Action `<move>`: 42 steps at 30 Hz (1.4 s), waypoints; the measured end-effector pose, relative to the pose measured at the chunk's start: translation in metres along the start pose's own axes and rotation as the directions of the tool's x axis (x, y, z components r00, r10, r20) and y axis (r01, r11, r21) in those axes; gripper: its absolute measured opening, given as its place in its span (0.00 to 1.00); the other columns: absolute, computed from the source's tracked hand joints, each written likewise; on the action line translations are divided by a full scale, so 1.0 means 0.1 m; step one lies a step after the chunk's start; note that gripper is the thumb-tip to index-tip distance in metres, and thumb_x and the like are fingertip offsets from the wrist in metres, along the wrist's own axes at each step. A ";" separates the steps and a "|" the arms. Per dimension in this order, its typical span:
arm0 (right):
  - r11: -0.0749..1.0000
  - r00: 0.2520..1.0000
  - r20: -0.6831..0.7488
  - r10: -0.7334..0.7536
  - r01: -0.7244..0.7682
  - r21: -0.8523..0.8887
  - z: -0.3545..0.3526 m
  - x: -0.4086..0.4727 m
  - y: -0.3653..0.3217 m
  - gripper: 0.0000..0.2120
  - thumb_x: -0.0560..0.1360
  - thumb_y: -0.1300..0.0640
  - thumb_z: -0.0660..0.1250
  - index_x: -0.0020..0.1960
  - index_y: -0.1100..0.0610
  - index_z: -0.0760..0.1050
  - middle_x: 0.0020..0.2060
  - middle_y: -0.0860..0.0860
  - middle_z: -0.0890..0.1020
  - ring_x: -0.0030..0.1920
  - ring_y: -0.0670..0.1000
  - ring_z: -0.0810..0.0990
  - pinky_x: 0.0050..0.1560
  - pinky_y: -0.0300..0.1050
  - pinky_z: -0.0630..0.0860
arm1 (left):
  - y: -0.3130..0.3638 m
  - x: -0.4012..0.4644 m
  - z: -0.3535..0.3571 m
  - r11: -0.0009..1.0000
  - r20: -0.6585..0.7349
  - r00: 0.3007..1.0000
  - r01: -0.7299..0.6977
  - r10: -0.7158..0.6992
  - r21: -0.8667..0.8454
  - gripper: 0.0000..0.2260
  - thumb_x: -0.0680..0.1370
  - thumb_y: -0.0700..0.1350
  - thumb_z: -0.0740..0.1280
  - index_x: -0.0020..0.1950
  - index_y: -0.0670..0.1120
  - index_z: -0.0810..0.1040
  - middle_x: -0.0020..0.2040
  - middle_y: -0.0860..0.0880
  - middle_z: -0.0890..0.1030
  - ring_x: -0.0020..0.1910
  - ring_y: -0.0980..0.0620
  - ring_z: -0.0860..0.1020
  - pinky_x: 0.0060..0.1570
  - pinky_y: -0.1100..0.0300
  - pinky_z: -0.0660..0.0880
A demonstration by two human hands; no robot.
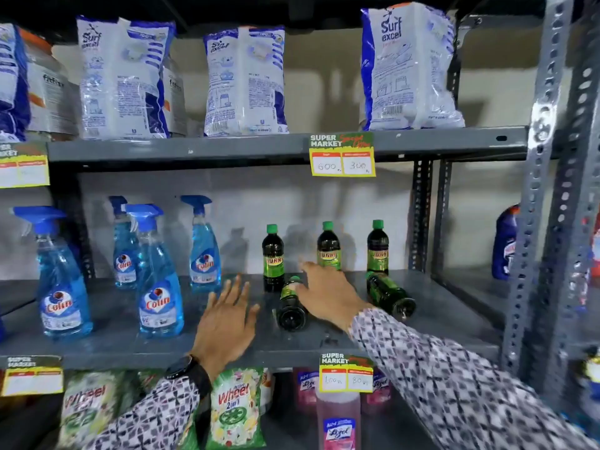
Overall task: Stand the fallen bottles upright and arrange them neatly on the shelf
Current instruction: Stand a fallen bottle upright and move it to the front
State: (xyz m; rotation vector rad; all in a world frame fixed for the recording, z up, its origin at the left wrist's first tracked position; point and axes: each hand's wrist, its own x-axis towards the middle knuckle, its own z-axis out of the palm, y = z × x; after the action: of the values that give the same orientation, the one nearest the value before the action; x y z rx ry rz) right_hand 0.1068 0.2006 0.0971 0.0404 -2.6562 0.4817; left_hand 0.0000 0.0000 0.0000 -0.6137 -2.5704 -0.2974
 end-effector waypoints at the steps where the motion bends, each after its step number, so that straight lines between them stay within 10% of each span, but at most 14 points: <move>1: 0.995 0.991 0.101 0.084 -0.090 0.051 0.08 0.15 0.00 0.19 0.83 0.46 0.64 0.66 0.60 0.75 0.50 0.57 0.83 0.55 0.60 0.84 0.55 0.50 0.78 | -0.07 0.02 0.08 0.999 0.092 0.995 0.045 -0.043 -0.016 0.33 0.82 0.60 0.45 0.84 0.44 0.56 0.85 0.43 0.53 0.85 0.43 0.51 0.82 0.40 0.52; 3: 0.961 0.941 0.261 0.214 -0.251 0.117 0.15 0.36 0.03 0.18 0.82 0.45 0.66 0.54 0.61 0.77 0.44 0.56 0.81 0.54 0.62 0.85 0.58 0.55 0.82 | -0.13 0.05 0.16 0.995 0.207 0.974 0.094 -0.087 -0.026 0.33 0.82 0.59 0.44 0.83 0.42 0.55 0.85 0.41 0.53 0.85 0.42 0.51 0.82 0.40 0.51; 8: 0.748 0.750 0.550 0.367 -0.590 0.304 0.40 0.70 0.13 0.33 0.80 0.46 0.72 0.79 0.57 0.66 0.78 0.59 0.69 0.69 0.67 0.78 0.55 0.61 0.84 | -0.12 0.08 0.17 0.977 0.383 0.923 -0.108 0.029 0.185 0.52 0.65 0.58 0.24 0.82 0.40 0.58 0.84 0.36 0.56 0.83 0.37 0.54 0.78 0.36 0.53; 14: 0.596 0.673 0.627 0.393 -0.706 0.384 0.57 0.84 0.18 0.17 0.78 0.54 0.74 0.63 0.56 0.74 0.50 0.57 0.80 0.47 0.58 0.82 0.51 0.60 0.83 | -0.18 0.11 0.23 0.990 0.351 0.936 -0.067 0.018 0.127 0.49 0.68 0.61 0.28 0.81 0.39 0.61 0.83 0.38 0.60 0.83 0.40 0.58 0.78 0.39 0.54; 19: 0.494 0.816 0.463 0.347 -0.579 0.649 0.52 0.81 0.17 0.14 0.75 0.60 0.77 0.56 0.60 0.76 0.49 0.58 0.83 0.44 0.59 0.85 0.36 0.57 0.85 | -0.15 0.06 0.22 0.999 0.319 0.947 0.041 -0.039 0.000 0.30 0.84 0.56 0.44 0.78 0.40 0.65 0.82 0.40 0.64 0.82 0.43 0.61 0.80 0.43 0.56; 27: 0.757 0.961 -0.097 0.258 -0.139 0.639 1.07 0.53 0.27 0.31 0.69 0.56 0.81 0.59 0.50 0.62 0.56 0.51 0.79 0.56 0.52 0.82 0.63 0.59 0.79 | -0.11 0.04 0.16 0.997 0.348 0.936 0.068 -0.057 -0.021 0.28 0.86 0.54 0.46 0.82 0.40 0.59 0.84 0.41 0.58 0.84 0.45 0.56 0.82 0.44 0.51; 37: 0.822 0.974 -0.157 0.165 -0.048 0.568 1.18 0.40 0.38 0.38 0.72 0.49 0.79 0.74 0.50 0.61 0.65 0.48 0.75 0.63 0.49 0.77 0.66 0.50 0.76 | -0.14 0.04 0.18 0.996 0.368 0.928 0.082 -0.065 -0.033 0.29 0.86 0.55 0.45 0.83 0.42 0.56 0.85 0.43 0.55 0.84 0.46 0.53 0.83 0.45 0.48; 42: 0.719 0.987 -0.061 0.151 -0.067 0.692 1.12 0.41 0.38 0.40 0.76 0.64 0.72 0.81 0.46 0.58 0.66 0.48 0.79 0.65 0.48 0.79 0.70 0.49 0.74 | -0.15 0.06 0.21 0.996 0.368 0.927 0.085 -0.067 -0.034 0.29 0.86 0.56 0.45 0.83 0.42 0.55 0.85 0.43 0.56 0.84 0.47 0.53 0.83 0.46 0.48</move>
State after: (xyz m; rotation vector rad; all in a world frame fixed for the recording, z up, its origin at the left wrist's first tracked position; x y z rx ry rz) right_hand 0.0192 0.1995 0.0075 0.0778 -2.2210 1.4505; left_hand -0.0204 -0.0048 -0.0161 -0.6393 -2.9601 -0.2955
